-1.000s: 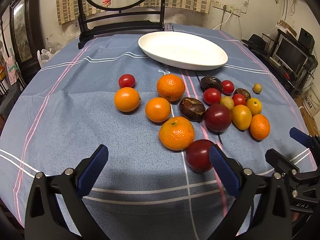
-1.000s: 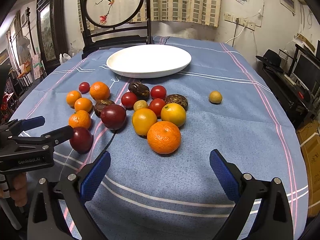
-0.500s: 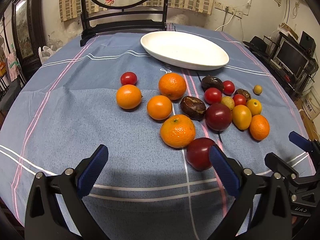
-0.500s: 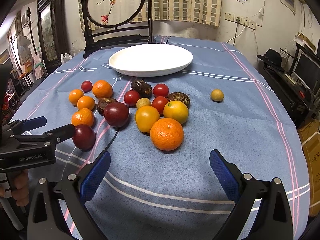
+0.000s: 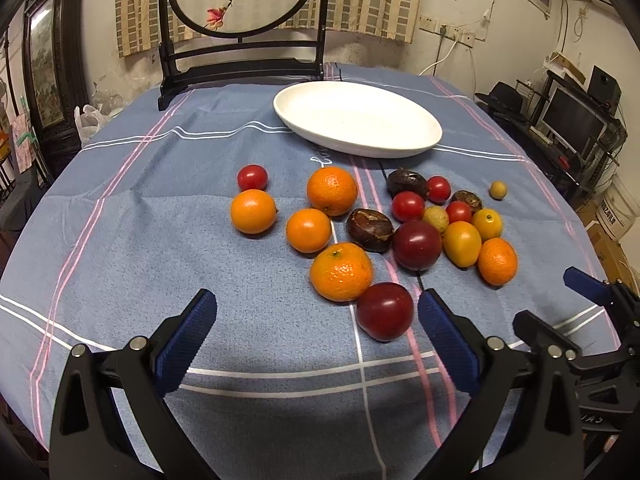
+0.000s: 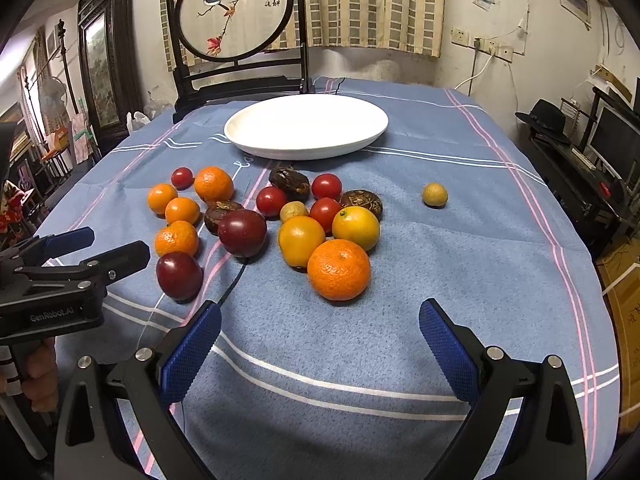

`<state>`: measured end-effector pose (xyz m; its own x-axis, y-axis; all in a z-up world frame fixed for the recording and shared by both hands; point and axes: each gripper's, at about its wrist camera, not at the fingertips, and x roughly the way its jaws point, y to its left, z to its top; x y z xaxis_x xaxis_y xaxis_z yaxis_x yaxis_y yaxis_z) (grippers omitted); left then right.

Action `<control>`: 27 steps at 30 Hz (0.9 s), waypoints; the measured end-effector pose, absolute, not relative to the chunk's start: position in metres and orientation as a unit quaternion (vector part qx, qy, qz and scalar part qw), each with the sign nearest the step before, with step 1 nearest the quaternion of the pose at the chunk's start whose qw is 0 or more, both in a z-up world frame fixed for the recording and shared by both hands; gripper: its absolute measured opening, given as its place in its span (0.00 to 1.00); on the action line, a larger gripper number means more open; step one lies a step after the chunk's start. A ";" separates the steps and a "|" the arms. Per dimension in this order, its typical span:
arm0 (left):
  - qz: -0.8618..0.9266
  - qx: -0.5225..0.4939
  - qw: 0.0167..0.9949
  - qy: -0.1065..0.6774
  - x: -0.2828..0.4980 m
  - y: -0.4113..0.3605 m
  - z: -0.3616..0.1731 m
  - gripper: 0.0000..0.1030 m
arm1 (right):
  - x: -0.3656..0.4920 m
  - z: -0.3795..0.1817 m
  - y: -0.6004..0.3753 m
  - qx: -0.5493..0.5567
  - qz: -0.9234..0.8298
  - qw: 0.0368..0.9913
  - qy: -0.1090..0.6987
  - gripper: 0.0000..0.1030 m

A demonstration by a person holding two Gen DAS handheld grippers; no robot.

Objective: Organize fruits

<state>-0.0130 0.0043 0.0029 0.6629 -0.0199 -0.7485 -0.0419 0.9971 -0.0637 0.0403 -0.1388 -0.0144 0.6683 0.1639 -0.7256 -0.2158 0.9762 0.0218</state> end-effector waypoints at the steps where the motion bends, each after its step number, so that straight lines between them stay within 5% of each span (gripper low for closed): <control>1: 0.003 -0.038 0.911 0.410 -0.014 0.004 0.004 0.96 | 0.040 -0.014 -0.139 -0.034 0.104 0.913 0.394 0.96; 27: -0.008 -0.027 0.913 0.406 -0.014 0.001 0.004 0.96 | 0.044 -0.018 -0.137 -0.038 0.102 0.909 0.403 0.96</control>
